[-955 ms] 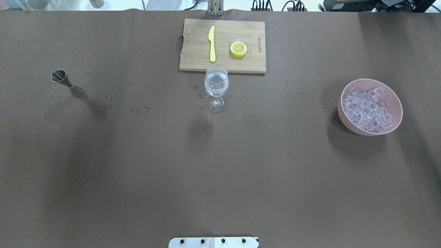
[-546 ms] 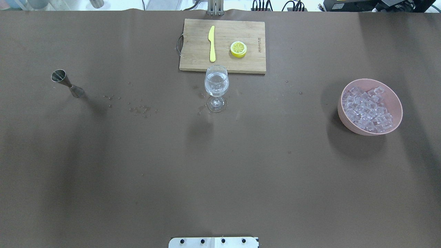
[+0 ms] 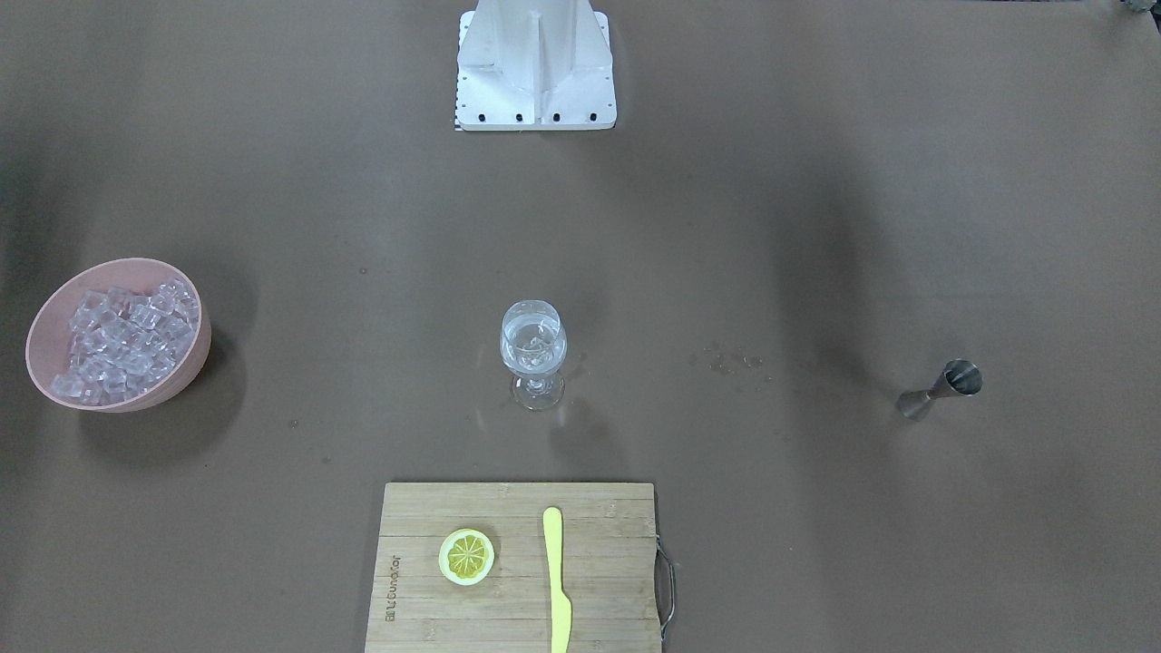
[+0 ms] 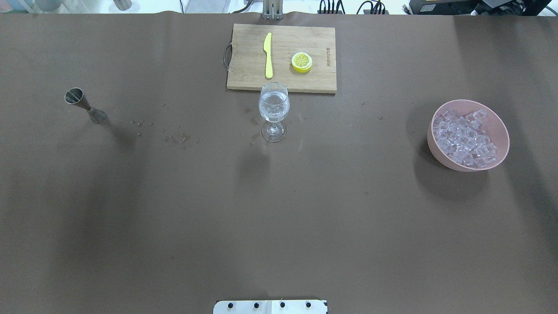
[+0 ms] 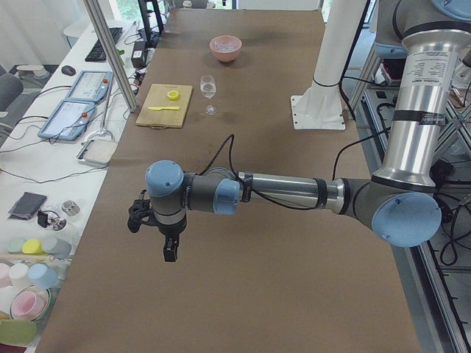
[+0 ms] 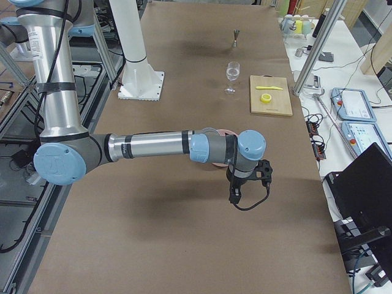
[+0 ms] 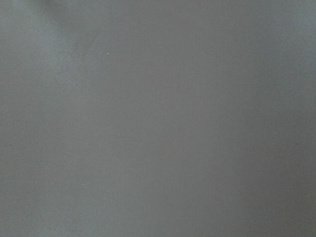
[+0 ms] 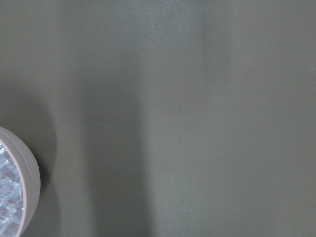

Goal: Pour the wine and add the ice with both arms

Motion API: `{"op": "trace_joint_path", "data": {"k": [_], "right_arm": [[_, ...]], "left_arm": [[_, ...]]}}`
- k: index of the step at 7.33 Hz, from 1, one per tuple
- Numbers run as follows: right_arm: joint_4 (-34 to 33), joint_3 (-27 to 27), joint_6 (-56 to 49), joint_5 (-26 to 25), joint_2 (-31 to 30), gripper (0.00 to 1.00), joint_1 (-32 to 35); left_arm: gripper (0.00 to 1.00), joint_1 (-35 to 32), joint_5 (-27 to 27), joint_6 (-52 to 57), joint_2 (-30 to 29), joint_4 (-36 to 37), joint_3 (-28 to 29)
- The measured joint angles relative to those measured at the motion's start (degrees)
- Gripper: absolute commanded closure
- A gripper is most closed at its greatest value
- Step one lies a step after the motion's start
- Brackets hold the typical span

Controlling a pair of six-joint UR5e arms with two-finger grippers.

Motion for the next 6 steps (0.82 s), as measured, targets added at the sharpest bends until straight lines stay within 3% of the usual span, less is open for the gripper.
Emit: {"op": "trace_joint_path", "data": {"k": [6], "right_arm": [[0.05,1.53,0.06,-0.03,0.35,0.0,0.06]], "left_arm": [[0.02,0.06,0.43,0.07,-0.26,0.21,-0.78]]}}
